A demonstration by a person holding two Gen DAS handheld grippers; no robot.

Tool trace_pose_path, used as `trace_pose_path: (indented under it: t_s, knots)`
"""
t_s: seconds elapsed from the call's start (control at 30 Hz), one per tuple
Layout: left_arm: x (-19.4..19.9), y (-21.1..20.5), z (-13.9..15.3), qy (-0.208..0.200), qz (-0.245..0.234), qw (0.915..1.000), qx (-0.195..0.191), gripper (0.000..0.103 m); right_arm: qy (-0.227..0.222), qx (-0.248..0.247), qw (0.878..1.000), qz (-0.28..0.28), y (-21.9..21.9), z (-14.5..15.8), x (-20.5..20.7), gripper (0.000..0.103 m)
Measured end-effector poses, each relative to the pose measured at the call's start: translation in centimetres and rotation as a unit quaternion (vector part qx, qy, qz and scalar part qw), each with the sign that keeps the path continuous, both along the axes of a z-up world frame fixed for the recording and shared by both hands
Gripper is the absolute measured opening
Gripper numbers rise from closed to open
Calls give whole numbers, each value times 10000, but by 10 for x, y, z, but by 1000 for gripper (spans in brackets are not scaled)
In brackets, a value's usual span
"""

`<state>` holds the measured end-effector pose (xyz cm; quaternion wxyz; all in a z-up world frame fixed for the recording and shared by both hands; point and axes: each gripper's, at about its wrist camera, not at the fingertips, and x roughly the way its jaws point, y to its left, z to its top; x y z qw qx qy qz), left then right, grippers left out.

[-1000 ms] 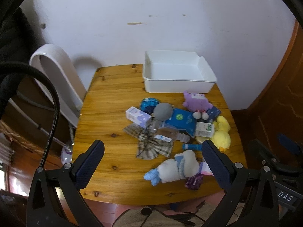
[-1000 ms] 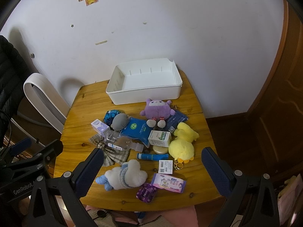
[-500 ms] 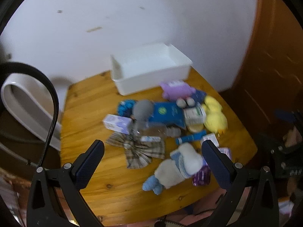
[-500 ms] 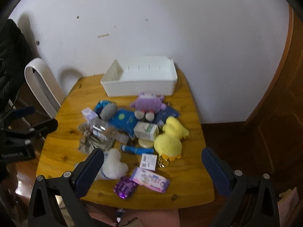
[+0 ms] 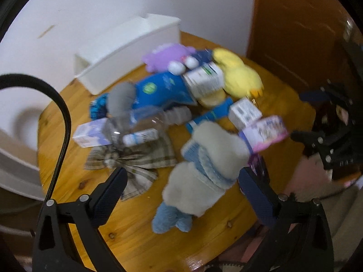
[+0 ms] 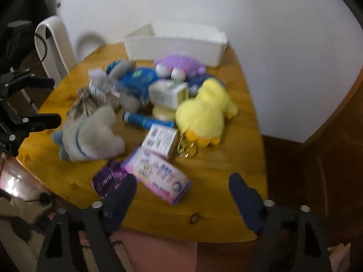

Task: Organize objects
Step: 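Grasp the white-and-blue plush doll with left tool while right tool grasps pink wipes pack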

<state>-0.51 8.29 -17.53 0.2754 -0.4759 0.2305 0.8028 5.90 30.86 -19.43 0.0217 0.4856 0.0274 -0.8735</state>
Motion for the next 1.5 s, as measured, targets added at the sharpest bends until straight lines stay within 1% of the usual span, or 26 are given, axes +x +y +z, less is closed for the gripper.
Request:
trace_pose_path:
  t_s: [0.1,0.17,0.23,0.4,0.5,0.57,0.6,0.67,0.7,0.77,0.87,0.93,1.0,1.13,1.27,1.37,1.47,1.5]
  knots:
    - [2,7,-14,-32,-241,9995,-205,99,-202,-128,9996,153,2,-23,-3,82]
    - [1,11,-21,-52,-331,9991,-267,99,-268,-135,9992,266,1,-32,-7,82]
    - [-1,14,-27,-113,-379,9987,-327,96,-280,-106,9988,384,-2,-36,-10,82]
    - [-10,19,-37,-377,-455,9980,-229,94,-282,172,9970,706,-13,-42,-19,82]
    - [-12,20,-40,-557,-516,9970,-142,91,-315,304,9957,817,-15,-47,-23,82]
    - [-13,21,-44,-661,-554,9961,-160,90,-357,353,9949,875,-16,-51,-26,81]
    - [-14,21,-46,-703,-555,9958,-202,88,-370,361,9947,889,-16,-53,-27,79]
    - [-15,22,-52,-764,-538,9951,-327,77,-423,366,9938,965,-16,-57,-29,72]
    - [-17,23,-56,-766,-510,9946,-474,70,-459,372,9933,992,-17,-59,-30,70]
    - [-19,22,-59,-746,-462,9944,-590,69,-495,398,9926,1031,-18,-63,-31,66]
    - [-21,21,-56,-706,-376,9952,-562,67,-487,357,9924,1073,-18,-64,-31,65]
    - [-22,19,-55,-733,-256,9955,-543,67,-473,290,9925,1085,-18,-64,-31,61]
    - [-24,17,-53,-719,-129,9960,-521,66,-463,249,9925,1105,-18,-65,-31,60]
    - [-24,15,-47,-740,36,9962,-454,63,-422,247,9917,1191,-20,-63,-29,50]
    - [-18,13,-37,-702,137,9966,-410,63,-344,151,9922,1187,-21,-59,-26,49]
    - [-12,11,-24,-641,197,9973,-313,63,-265,56,9928,1170,-19,-51,-23,49]
    - [-7,9,-6,-581,288,9978,-161,63,-133,-104,9935,1122,-16,-39,-19,49]
    - [-6,8,2,-545,328,9979,-106,63,-104,-118,9937,1113,-20,-36,-24,49]
